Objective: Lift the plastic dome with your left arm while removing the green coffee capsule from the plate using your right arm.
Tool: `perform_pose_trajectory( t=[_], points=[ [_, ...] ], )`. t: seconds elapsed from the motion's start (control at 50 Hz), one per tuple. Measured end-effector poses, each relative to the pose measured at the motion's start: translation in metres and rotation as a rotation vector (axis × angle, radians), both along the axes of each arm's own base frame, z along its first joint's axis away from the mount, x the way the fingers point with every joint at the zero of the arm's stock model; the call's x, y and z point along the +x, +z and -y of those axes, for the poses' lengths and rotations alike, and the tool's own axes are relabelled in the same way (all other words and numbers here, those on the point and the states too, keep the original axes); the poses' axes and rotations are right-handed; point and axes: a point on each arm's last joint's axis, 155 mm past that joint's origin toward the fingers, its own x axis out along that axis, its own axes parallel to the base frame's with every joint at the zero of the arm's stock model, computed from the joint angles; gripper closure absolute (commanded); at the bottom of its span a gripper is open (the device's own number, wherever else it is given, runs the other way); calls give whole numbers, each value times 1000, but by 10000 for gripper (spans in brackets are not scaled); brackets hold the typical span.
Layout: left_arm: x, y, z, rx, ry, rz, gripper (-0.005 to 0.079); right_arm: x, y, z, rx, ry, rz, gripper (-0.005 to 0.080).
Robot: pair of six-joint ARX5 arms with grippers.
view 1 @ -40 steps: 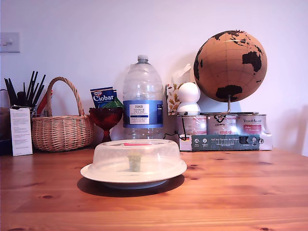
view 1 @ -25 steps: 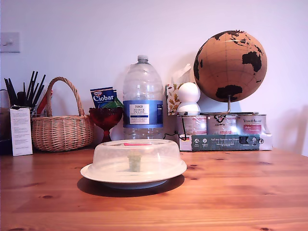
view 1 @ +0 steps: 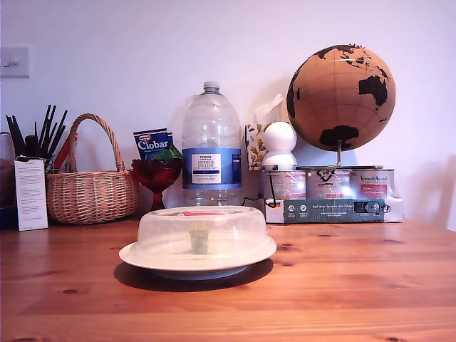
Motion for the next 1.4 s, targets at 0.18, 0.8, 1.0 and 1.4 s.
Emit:
perform_pose_trajectory(
  t=[0.18, 0.8, 1.0, 1.4],
  points=[
    [-3, -3, 15, -39, -90, -19, 764, -5, 8, -15, 24, 83, -6, 765],
    [-2, -8, 71, -106, -403, -324, 763, 9, 19, -65, 56, 375, -366, 765],
    [16, -7, 91, -46, -519, -417, 764, 36, 30, -91, 2, 492, -441, 765],
    [59, -31, 116, 49, -684, -504, 763, 85, 4, -148, -60, 705, -608, 765]
  ],
)
